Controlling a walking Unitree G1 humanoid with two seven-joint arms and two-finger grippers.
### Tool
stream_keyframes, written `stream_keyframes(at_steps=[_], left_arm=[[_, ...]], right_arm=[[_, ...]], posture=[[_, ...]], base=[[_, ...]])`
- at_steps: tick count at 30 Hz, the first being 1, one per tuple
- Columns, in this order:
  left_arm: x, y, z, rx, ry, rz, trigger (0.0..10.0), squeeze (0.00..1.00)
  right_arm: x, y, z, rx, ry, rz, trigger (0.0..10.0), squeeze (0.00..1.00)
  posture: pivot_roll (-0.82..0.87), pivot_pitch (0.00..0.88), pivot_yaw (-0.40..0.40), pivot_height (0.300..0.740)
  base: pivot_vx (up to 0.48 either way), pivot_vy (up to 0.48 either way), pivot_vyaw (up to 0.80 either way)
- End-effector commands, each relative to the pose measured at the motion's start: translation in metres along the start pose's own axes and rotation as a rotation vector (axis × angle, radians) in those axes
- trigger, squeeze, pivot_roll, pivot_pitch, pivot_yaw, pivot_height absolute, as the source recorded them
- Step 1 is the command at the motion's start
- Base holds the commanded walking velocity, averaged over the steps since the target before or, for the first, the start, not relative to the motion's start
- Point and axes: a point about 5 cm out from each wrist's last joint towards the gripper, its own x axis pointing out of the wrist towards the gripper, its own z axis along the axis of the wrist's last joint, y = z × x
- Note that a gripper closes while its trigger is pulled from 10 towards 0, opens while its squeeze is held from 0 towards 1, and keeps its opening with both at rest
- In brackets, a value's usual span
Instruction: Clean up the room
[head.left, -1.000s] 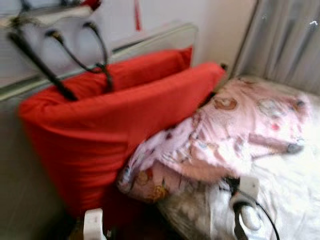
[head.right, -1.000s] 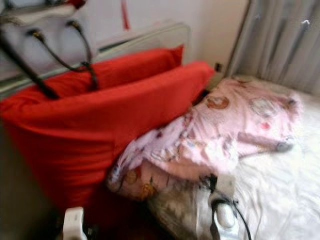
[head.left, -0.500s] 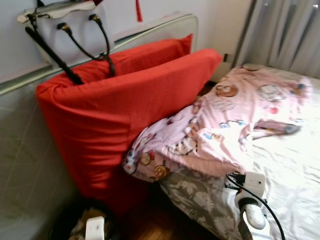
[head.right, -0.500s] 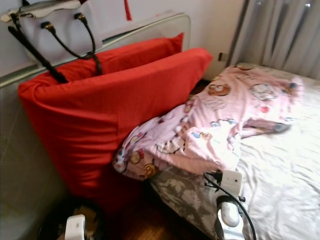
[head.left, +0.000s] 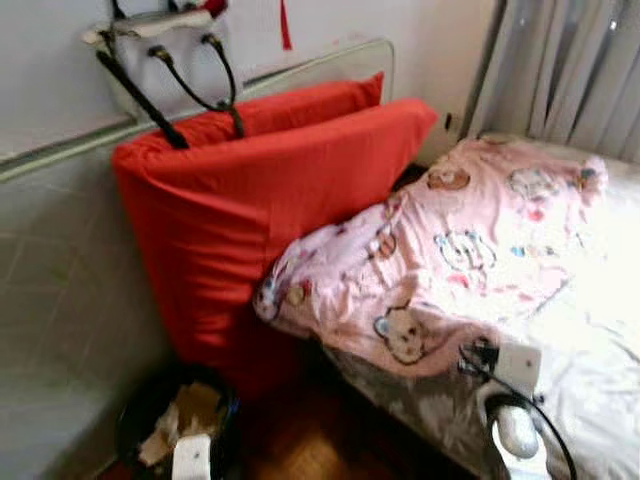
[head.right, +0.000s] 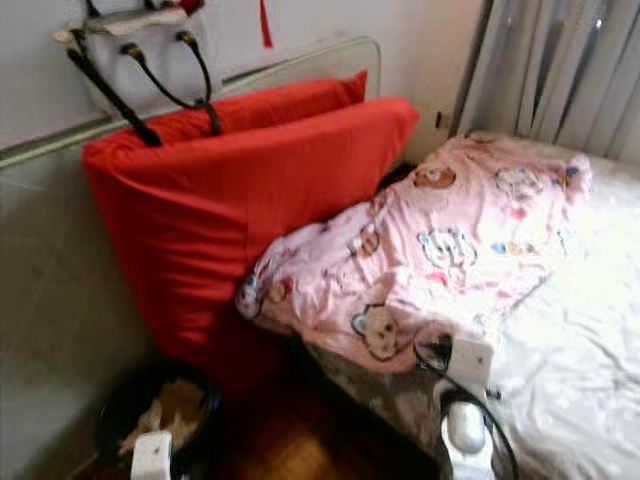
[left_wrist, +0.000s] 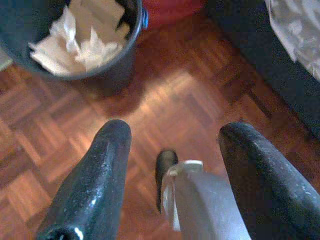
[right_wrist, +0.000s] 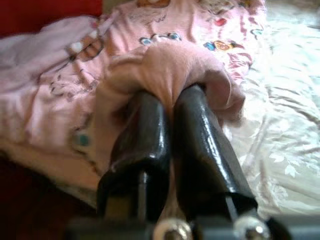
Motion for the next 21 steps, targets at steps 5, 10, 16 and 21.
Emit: stream_keyframes(at_steps=[5, 10, 16, 21], left_arm=[[0.001, 0.000, 0.003, 0.026, -0.005, -0.004, 10.0, 0.00], [0.001, 0.000, 0.002, 0.029, -0.002, -0.007, 10.0, 0.00], [0.001, -0.001, 0.002, 0.035, -0.001, -0.010, 10.0, 0.00], [0.001, -0.001, 0.002, 0.044, 0.002, -0.014, 10.0, 0.00]], right_arm=[[0.003, 0.000, 0.010, 0.002, -0.055, 0.000, 10.0, 0.00], [0.000, -0.002, -0.001, -0.002, 0.013, -0.007, 10.0, 0.00], [-0.007, -0.004, -0.021, -0.026, 0.144, -0.017, 10.0, 0.00], [-0.016, -0.005, -0.039, -0.056, 0.266, 0.004, 10.0, 0.00]], posture=[[-0.03, 0.000, -0.006, 0.740], [-0.03, 0.000, -0.006, 0.740], [-0.03, 0.000, -0.006, 0.740], [-0.03, 0.000, -0.006, 0.740]], base=[[0.000, 0.000, 0.00], [0.000, 0.000, 0.00], [0.000, 0.000, 0.00], [0.000, 0.000, 0.00]])
